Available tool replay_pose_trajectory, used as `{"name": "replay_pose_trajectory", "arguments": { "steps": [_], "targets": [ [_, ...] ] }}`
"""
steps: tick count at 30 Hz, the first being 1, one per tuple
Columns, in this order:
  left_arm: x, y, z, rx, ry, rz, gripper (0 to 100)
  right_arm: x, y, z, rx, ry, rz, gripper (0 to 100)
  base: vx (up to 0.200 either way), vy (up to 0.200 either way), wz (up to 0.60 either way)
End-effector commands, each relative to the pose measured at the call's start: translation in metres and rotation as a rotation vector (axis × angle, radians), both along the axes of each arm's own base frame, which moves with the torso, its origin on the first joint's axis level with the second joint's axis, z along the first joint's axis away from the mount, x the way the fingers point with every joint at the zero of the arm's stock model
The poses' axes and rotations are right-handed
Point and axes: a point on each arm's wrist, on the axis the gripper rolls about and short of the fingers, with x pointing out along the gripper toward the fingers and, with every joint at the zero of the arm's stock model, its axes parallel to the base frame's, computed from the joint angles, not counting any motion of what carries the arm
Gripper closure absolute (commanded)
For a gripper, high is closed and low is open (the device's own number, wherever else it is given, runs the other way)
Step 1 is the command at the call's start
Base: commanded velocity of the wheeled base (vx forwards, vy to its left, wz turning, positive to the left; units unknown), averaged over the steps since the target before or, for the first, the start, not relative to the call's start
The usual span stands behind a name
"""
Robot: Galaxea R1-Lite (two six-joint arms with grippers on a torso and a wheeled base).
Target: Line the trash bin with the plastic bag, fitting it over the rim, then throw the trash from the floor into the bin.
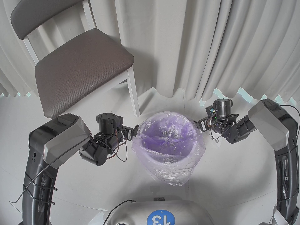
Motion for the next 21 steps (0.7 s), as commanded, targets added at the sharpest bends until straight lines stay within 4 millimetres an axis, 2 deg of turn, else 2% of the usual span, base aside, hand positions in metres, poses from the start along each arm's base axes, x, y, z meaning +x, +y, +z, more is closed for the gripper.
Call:
{"name": "replay_pose_trajectory", "arguments": {
  "steps": [1,8,11,14,15,18,21],
  "targets": [
    [0.001,0.002,-0.006,0.002,0.012,0.004,0,0.002,0.001,-0.010,-0.002,0.016,-0.001,0,0.000,0.000,0.00],
    [0.001,0.002,-0.007,-0.005,0.011,0.007,0,0.004,0.001,-0.010,0.011,0.013,-0.004,0,0.000,0.000,0.00],
    [0.002,0.009,0.002,-0.016,-0.016,0.025,0,0.002,0.001,-0.006,0.011,0.008,-0.004,0,0.000,0.000,0.00],
    [0.000,0.012,0.012,-0.022,-0.032,0.030,0,0.001,-0.001,0.009,0.016,-0.016,-0.006,0,0.000,0.000,0.00],
    [-0.004,0.015,0.021,-0.024,-0.038,0.031,0,-0.003,-0.005,0.018,0.018,-0.023,-0.013,0,0.000,0.000,0.00],
    [-0.009,0.018,0.030,-0.027,-0.043,0.035,0,-0.009,-0.008,0.026,0.007,-0.027,-0.012,0,0.000,0.000,0.00],
    [-0.018,0.018,0.039,-0.027,-0.040,0.027,0,-0.024,-0.011,0.041,0.004,-0.028,-0.011,0,0.000,0.000,0.00]
  ]
}}
